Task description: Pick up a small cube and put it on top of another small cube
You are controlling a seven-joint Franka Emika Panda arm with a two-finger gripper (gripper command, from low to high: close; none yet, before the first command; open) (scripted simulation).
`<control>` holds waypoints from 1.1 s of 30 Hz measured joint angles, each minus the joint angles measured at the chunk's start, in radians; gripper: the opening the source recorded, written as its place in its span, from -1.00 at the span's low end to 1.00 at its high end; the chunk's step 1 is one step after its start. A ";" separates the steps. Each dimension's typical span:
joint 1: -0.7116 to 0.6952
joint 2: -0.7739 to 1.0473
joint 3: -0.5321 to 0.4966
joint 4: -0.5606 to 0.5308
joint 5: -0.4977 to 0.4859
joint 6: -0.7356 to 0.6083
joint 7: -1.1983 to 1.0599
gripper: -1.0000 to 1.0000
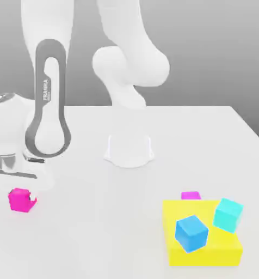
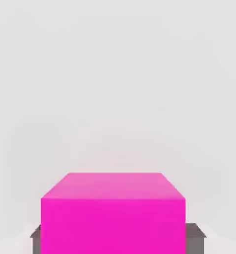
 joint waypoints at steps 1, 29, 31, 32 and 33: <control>-0.020 0.015 0.023 0.004 0.017 0.012 -0.013 -1.00; 0.876 -0.272 0.195 0.160 -0.433 -0.406 0.853 -1.00; 0.868 -0.239 0.192 0.155 -0.429 -0.368 0.851 1.00; 0.868 -0.239 0.192 0.155 -0.429 -0.368 0.851 1.00; 0.868 -0.239 0.192 0.155 -0.429 -0.368 0.851 1.00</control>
